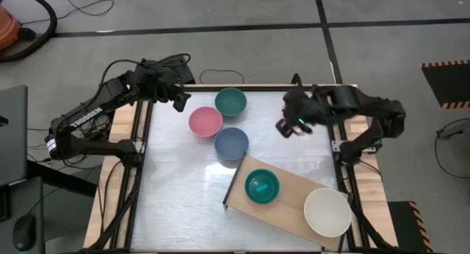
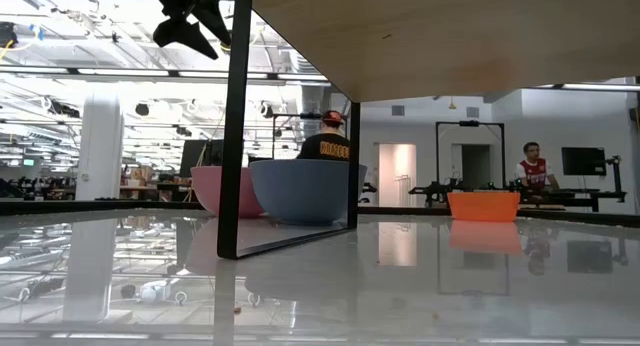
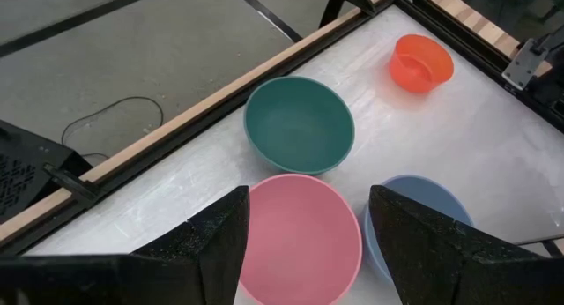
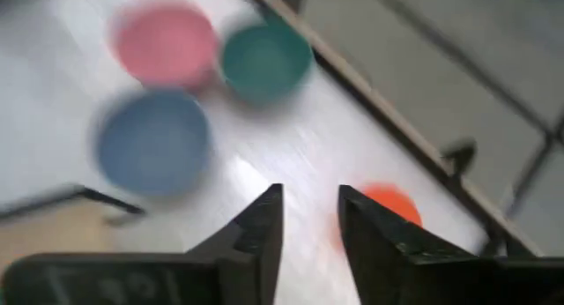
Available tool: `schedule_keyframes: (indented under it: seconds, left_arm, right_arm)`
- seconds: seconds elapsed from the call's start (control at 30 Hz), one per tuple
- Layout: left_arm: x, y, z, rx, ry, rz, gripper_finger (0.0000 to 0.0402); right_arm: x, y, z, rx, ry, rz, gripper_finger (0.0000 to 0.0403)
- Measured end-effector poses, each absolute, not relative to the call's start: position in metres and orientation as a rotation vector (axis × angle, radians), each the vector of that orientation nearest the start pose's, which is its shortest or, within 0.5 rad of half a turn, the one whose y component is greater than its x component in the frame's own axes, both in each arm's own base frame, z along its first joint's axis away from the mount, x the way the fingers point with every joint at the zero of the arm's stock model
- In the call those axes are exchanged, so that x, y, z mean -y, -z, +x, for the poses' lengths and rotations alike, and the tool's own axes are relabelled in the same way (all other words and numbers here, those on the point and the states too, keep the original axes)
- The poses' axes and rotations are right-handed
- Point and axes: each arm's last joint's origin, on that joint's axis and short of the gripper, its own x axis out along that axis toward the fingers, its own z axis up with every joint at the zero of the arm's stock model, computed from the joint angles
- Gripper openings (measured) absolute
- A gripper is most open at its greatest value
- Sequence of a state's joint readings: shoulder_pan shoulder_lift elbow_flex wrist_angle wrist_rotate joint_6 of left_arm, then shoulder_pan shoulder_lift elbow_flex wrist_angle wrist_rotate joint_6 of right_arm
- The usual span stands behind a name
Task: Place and stack bowls onto a shelf
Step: Stack the transparent orange bowl on top of the transparent blue bowl on the shelf
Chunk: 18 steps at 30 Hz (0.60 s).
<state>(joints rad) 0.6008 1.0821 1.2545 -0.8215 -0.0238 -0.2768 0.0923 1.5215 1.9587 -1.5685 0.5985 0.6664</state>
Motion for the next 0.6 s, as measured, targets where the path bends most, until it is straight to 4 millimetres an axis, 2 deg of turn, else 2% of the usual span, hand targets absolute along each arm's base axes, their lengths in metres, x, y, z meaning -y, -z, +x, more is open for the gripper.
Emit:
schedule_keyframes:
  seconds: [0.2,0.37,0.47,0.6]
  left_arm:
    - [-0.116,-0.379,0.168,-0.549,-0.688,-0.442,0.0219]
    - [-0.116,-0.379,0.168,-0.551,-0.698,-0.429,0.0219]
    - [-0.116,-0.379,0.168,-0.551,-0.697,-0.430,0.0219]
    - [-0.116,-0.379,0.168,-0.549,-0.697,-0.438,0.0219]
  right_arm:
    - [0.042,-0.373,0.242,-1.162,0.906,0.231,0.0203]
    - [0.069,-0.320,0.242,-1.174,0.904,0.315,0.0235]
    - [0.081,-0.292,0.242,-1.189,0.870,0.379,0.0238]
    - [0.095,-0.261,0.241,-1.217,0.882,0.378,0.0238]
